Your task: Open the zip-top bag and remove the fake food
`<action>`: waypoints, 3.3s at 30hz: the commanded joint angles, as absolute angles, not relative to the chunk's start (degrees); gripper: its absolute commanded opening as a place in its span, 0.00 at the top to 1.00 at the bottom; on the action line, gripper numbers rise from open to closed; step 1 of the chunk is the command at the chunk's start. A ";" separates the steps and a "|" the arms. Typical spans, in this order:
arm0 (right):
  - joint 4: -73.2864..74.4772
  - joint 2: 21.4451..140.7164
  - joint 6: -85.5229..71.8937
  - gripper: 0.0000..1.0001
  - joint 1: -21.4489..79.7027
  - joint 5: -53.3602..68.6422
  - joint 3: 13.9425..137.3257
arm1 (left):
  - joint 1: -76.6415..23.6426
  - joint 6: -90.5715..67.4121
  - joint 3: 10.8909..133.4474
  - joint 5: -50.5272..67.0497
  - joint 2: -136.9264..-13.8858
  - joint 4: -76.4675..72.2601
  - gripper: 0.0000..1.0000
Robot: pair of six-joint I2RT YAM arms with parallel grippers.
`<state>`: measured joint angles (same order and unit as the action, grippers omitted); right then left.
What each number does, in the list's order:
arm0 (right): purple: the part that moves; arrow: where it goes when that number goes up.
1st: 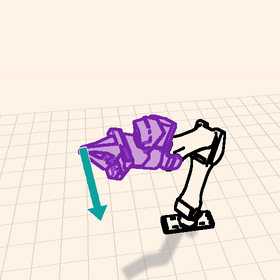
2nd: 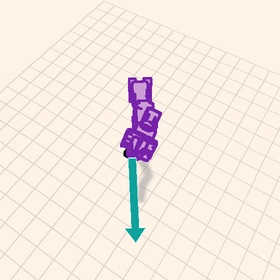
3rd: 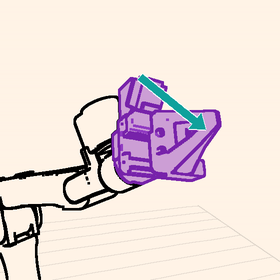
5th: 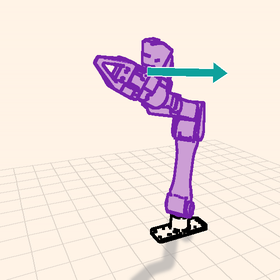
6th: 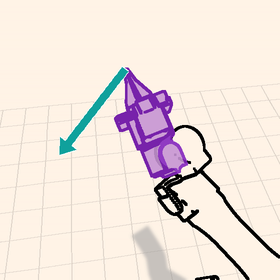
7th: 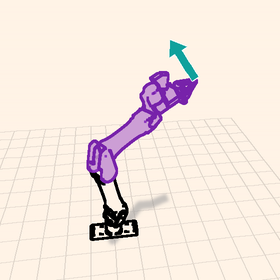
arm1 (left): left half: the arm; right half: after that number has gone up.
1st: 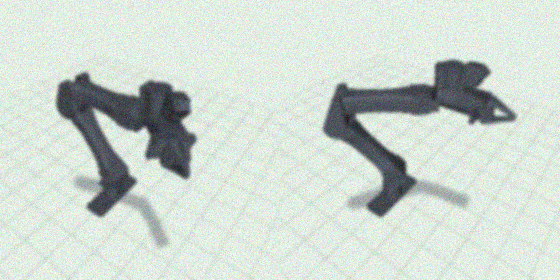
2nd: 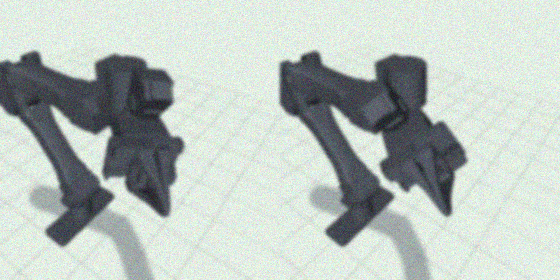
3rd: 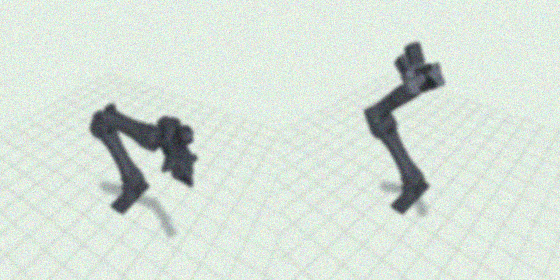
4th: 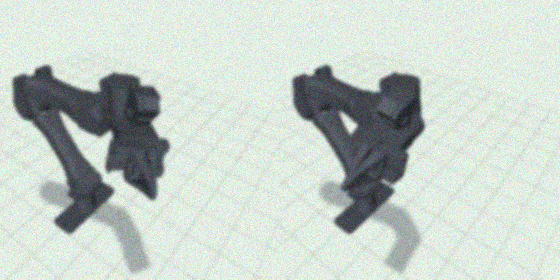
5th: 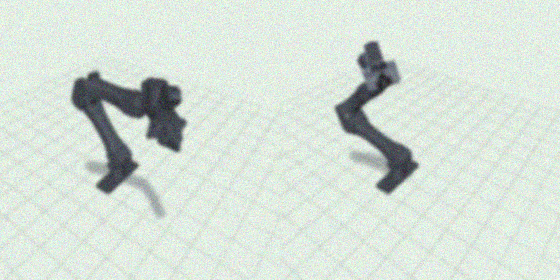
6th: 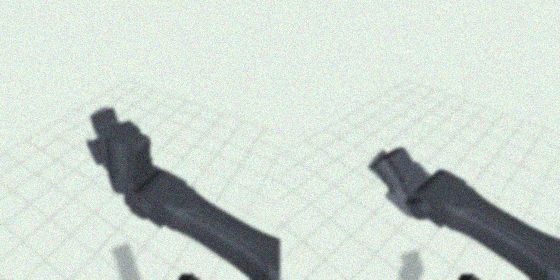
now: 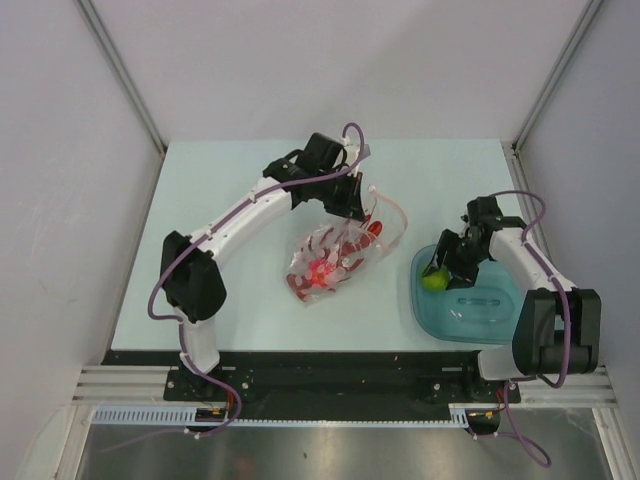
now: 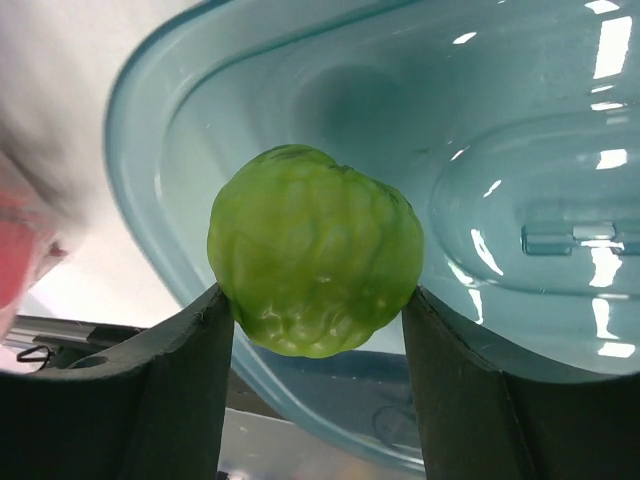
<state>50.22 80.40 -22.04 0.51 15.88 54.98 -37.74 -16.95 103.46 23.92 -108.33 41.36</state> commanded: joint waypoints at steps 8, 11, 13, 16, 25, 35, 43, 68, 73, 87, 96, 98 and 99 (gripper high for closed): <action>47.72 80.51 -21.00 0.15 0.44 14.59 53.08 | -37.44 -15.29 105.56 25.31 -106.00 39.73 1.00; 49.48 78.67 -20.92 0.04 0.44 12.31 54.05 | -37.44 -15.12 105.03 25.75 -106.00 38.76 1.00; 51.41 77.35 -21.01 0.03 0.44 11.78 56.59 | -37.53 -14.86 105.47 26.10 -106.35 39.46 1.00; 54.13 74.89 -20.92 0.03 0.53 10.55 60.71 | -37.53 -15.03 103.89 27.33 -105.73 38.06 1.00; 48.00 73.82 -22.41 0.18 8.87 9.93 74.26 | -37.70 -14.85 102.31 29.35 -104.59 37.35 1.00; 32.71 83.57 -28.04 0.51 17.57 20.56 73.22 | -37.88 -15.64 101.25 32.43 -104.32 34.98 1.00; 23.91 92.19 -32.34 0.61 19.25 30.40 69.26 | -37.97 -16.52 103.09 33.66 -105.73 33.75 1.00; 12.13 104.15 -36.04 0.56 20.39 42.89 62.76 | -32.08 -10.55 71.58 23.37 -88.95 40.96 0.83; 11.95 104.85 -35.60 0.50 20.83 45.61 62.67 | -32.17 -9.76 68.29 24.35 -91.14 40.95 0.87; 16.34 105.73 -31.91 0.34 22.15 47.99 63.98 | -33.84 -10.28 66.80 30.32 -99.93 38.33 0.87; 20.22 107.84 -28.39 0.25 24.17 48.08 63.46 | -34.01 -12.21 70.04 30.50 -104.85 34.02 0.87; 20.39 108.37 -28.13 0.21 24.34 47.99 63.28 | -34.01 -12.83 71.36 30.85 -105.73 33.58 0.87; 20.30 108.46 -27.86 0.19 24.52 47.90 63.02 | -34.10 -13.18 71.63 31.11 -106.34 33.49 0.87</action>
<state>17.98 106.85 -30.61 23.18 47.31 62.74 -33.69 -11.81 67.77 29.17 -104.84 37.58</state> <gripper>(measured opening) 0.777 0.129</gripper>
